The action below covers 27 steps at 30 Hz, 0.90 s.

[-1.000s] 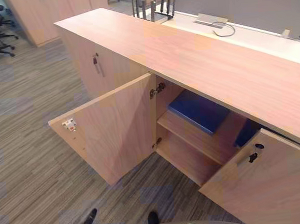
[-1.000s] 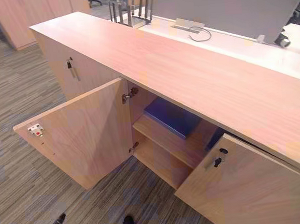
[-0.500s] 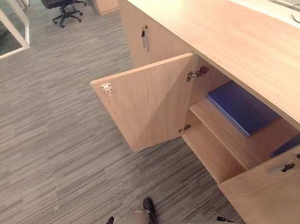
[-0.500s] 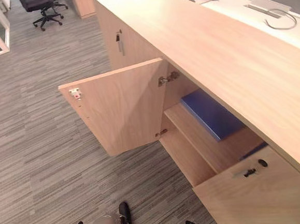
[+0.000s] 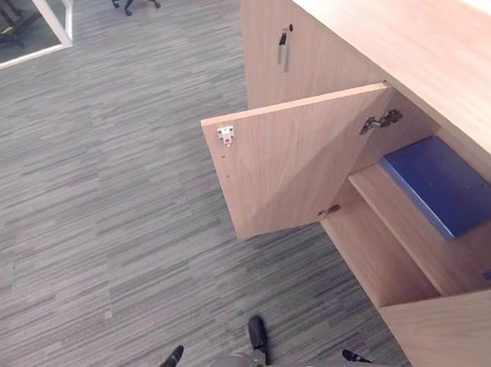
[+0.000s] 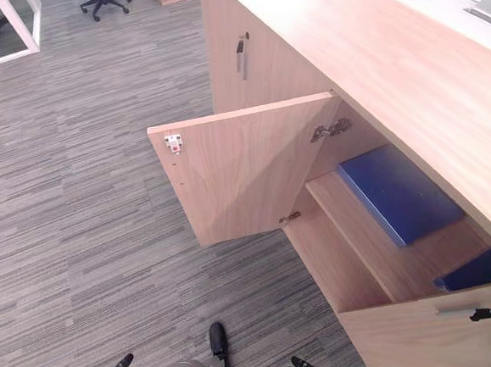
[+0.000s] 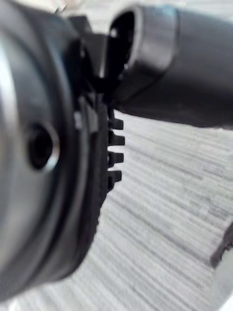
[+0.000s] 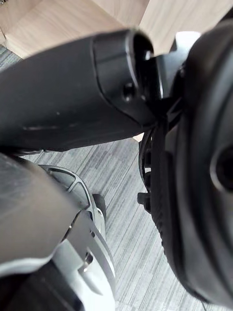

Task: Walk over to the cabinet, pick up the folder, carry it to the office cabinet, place the folder inside the office cabinet, then close the office cabinet door

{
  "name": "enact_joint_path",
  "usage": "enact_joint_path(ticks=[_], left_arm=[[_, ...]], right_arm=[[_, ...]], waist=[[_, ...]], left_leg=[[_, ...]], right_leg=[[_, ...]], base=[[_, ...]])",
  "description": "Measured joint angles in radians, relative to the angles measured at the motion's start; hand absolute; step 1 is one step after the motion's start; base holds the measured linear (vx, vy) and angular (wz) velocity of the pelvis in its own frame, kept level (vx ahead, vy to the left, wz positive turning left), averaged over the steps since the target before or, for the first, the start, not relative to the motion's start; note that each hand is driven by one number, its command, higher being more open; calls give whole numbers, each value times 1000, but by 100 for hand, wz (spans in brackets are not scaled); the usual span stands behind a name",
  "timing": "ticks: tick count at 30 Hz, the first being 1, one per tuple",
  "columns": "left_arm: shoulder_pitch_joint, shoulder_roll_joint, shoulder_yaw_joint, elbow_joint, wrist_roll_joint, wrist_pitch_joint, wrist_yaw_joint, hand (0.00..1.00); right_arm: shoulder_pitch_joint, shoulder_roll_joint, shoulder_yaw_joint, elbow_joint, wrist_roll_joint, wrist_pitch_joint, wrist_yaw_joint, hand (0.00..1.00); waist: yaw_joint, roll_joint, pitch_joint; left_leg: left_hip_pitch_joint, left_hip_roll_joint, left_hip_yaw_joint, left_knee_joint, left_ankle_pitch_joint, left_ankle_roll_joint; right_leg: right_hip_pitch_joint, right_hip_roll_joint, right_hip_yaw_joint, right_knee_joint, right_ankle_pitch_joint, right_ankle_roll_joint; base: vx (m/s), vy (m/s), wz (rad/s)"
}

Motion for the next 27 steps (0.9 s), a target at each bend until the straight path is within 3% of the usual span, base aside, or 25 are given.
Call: enact_joint_path(ticks=[5,10,18,19,22,25,27], left_arm=[[-43,36,-107,-324,171,3,10,100],[-162,134,-143,-437,356,37,2,100],[-381,452,-385,-345,863,34,8,100],[-493,584,-480,-222,986,28,10,100],[-508,628,-514,-200,1051,11,10,100],[-519,678,-619,-199,1058,3,10,100],[-562,697,-680,-196,1094,-24,16,100]], right_arm=[[8,-7,72,-3,-12,-1,2,100],[16,-5,95,-22,-20,4,24,100],[48,3,111,-67,-20,-4,54,100],[49,6,120,-66,-20,-21,65,100],[49,12,119,-66,-19,-27,70,100],[54,13,116,-58,-19,-37,71,100],[54,14,114,-57,-19,-43,76,100]], waist=[[-1,-9,-24],[-26,-13,-30],[-29,-26,-31],[-36,-38,-34],[-43,-41,-34],[-45,-42,-33],[-43,-35,-29]], left_leg=[[1,7,70,0,3,-4],[24,49,119,0,5,-27],[32,93,166,0,-3,-48],[35,106,182,0,-5,-64],[50,114,186,1,-6,-65],[75,126,188,1,-11,-72],[80,148,187,4,-9,-77]], right_leg=[[3,12,81,-71,-11,12],[5,33,108,-65,-13,17],[-22,61,152,-45,-13,16],[-47,64,175,-8,-13,15],[-63,63,187,42,-13,15],[-74,65,210,96,-14,14],[-95,77,216,52,-54,-22]], base=[[-8,-73,-38],[-35,-114,-36],[-5,-69,-23],[89,-46,-28],[101,-15,-11],[118,-17,-1],[67,-54,-1]])
